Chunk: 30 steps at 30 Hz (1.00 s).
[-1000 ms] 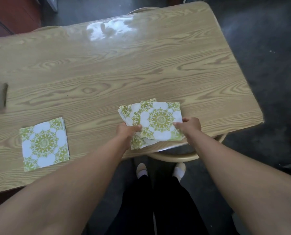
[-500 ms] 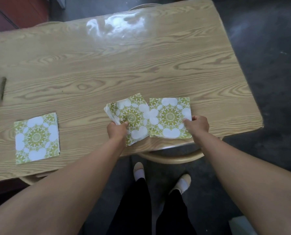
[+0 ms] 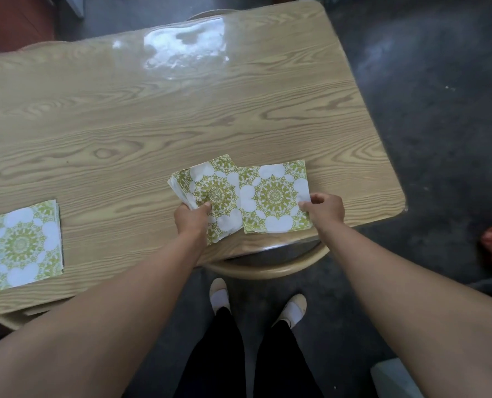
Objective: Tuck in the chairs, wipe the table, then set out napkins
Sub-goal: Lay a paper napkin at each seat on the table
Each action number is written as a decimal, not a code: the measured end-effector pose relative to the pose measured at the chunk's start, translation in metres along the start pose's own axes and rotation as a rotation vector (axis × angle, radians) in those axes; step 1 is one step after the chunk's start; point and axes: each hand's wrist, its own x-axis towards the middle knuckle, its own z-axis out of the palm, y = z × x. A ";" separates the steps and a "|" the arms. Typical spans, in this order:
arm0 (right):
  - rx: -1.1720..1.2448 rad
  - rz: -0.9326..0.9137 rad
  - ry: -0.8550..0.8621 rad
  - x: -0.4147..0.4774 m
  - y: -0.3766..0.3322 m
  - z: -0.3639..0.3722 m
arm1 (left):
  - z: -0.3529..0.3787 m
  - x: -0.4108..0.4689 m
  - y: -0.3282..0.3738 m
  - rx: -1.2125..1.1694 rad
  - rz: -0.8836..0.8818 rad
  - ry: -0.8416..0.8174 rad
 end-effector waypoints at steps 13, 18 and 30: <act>-0.071 -0.069 0.013 0.008 -0.006 0.023 | -0.015 0.010 0.019 -0.017 0.094 0.101; -0.132 -0.089 0.022 0.008 -0.004 0.027 | -0.021 0.014 0.023 -0.052 0.095 0.158; -0.205 -0.153 0.028 0.006 -0.009 0.038 | -0.034 0.016 0.033 -0.110 0.143 0.251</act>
